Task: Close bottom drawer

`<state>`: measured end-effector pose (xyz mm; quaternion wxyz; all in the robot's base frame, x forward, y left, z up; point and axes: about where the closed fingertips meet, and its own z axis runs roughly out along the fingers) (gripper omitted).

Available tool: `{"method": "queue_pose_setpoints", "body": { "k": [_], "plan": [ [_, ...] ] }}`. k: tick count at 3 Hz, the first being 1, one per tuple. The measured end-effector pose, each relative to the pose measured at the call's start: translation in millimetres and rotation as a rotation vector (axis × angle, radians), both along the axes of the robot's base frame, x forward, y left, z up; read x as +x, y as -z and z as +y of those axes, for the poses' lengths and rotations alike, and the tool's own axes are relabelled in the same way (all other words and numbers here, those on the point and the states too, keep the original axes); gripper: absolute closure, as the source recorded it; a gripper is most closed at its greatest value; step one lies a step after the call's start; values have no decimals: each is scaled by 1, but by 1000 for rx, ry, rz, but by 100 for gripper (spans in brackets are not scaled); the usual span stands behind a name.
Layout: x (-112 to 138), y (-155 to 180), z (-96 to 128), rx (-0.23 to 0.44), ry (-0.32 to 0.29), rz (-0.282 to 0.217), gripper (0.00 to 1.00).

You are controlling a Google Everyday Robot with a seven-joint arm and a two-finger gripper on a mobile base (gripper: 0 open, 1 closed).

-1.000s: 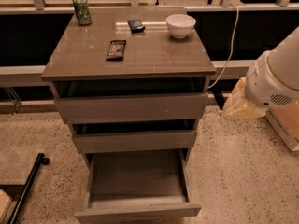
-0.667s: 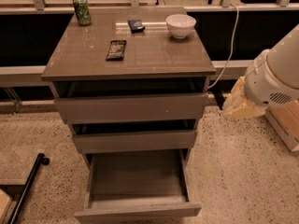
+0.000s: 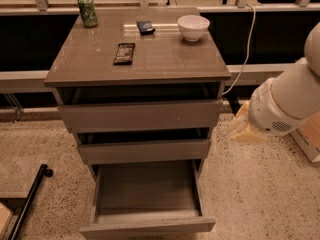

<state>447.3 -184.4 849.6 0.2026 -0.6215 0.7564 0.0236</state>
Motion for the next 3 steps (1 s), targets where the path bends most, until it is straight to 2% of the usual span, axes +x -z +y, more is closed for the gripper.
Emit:
{"method": "queue_pose_setpoints", "body": {
  "k": [1, 2, 3],
  "plan": [
    [4, 57, 9, 82, -7, 13, 100],
    [7, 59, 11, 86, -8, 6, 100],
    [7, 71, 18, 103, -19, 33, 100]
  ]
}}
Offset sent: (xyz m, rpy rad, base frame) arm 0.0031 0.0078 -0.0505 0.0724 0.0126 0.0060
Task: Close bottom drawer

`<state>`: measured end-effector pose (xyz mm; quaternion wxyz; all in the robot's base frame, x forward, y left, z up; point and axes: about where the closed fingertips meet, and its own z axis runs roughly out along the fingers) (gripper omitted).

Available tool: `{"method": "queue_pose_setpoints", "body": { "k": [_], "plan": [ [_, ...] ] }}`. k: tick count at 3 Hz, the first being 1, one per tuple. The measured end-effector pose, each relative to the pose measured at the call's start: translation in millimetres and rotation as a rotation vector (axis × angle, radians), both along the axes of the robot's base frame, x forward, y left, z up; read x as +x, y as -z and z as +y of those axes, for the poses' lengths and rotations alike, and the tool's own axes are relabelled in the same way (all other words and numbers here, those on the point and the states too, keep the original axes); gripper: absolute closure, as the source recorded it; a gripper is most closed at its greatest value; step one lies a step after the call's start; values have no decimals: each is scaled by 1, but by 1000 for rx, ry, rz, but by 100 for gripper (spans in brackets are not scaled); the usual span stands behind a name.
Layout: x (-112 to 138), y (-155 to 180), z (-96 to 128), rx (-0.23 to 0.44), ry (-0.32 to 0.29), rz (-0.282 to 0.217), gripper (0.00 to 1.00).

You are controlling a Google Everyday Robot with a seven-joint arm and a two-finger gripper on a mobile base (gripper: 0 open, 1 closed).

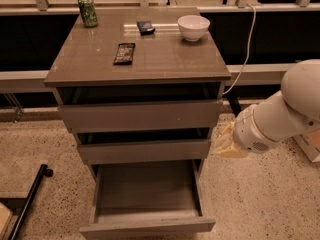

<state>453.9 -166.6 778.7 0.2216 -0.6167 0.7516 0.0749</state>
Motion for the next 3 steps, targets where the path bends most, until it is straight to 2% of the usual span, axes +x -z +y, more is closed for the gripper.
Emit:
{"method": "queue_pose_setpoints", "body": {
  "k": [1, 2, 3],
  "plan": [
    [9, 47, 22, 82, -19, 38, 100],
    [39, 101, 44, 164, -43, 60, 100],
    [37, 122, 44, 180, -40, 97, 100]
  ]
}}
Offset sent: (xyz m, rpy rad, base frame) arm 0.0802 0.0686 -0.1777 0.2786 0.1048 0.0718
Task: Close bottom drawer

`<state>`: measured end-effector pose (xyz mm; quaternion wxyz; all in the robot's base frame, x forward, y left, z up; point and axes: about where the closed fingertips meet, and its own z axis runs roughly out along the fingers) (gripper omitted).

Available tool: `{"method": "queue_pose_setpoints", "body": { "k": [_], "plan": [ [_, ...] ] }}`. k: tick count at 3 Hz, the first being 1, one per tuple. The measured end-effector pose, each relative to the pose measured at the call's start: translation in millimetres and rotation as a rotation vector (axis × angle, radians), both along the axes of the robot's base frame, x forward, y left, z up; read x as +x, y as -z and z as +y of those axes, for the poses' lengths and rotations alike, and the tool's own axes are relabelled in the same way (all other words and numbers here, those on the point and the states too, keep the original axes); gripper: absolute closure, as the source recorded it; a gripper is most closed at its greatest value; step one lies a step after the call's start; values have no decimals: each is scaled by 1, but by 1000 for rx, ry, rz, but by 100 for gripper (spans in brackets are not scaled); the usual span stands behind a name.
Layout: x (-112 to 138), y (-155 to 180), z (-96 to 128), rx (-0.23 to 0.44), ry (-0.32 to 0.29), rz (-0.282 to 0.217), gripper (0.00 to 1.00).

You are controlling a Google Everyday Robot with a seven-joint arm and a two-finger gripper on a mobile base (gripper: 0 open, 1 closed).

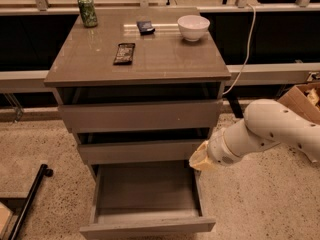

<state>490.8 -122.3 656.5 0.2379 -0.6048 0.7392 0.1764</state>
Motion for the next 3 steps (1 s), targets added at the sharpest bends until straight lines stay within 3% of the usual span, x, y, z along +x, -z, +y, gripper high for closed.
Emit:
{"method": "queue_pose_setpoints", "body": {
  "k": [1, 2, 3],
  "plan": [
    [0, 0, 0, 0, 0, 0, 100],
    [-9, 27, 7, -9, 9, 37, 100],
    [-24, 74, 0, -4, 46, 111, 100]
  ]
}}
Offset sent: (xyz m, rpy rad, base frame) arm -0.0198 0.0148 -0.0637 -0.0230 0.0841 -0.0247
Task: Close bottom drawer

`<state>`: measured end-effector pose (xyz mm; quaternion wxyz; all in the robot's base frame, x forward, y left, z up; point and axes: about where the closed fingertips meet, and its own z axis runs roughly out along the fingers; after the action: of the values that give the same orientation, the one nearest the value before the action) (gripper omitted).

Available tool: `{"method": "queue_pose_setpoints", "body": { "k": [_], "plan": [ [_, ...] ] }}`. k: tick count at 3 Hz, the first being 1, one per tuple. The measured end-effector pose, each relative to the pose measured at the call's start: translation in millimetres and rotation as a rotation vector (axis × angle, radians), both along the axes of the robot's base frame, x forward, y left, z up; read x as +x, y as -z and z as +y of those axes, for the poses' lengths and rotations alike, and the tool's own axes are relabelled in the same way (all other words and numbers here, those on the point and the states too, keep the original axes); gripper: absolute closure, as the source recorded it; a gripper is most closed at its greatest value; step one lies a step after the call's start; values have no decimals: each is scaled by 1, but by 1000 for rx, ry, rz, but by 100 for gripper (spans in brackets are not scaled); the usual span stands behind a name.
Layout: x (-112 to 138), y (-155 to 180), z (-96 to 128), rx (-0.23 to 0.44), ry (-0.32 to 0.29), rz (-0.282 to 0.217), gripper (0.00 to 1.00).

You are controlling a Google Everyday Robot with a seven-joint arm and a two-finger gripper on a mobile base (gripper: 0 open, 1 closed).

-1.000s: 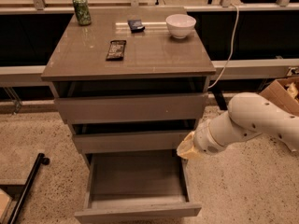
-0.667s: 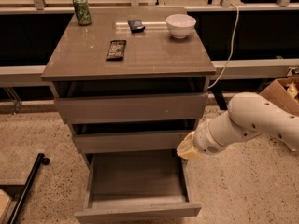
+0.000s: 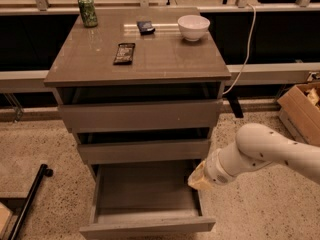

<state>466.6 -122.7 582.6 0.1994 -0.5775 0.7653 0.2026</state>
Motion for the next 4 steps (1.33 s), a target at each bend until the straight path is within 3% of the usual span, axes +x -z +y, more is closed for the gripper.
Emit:
{"method": "queue_pose_setpoints", "body": {
  "k": [2, 3, 4],
  "plan": [
    [-8, 107, -34, 76, 68, 137, 100],
    [-17, 131, -28, 97, 69, 180, 100],
    [-14, 143, -24, 58, 68, 200, 100]
  ]
}}
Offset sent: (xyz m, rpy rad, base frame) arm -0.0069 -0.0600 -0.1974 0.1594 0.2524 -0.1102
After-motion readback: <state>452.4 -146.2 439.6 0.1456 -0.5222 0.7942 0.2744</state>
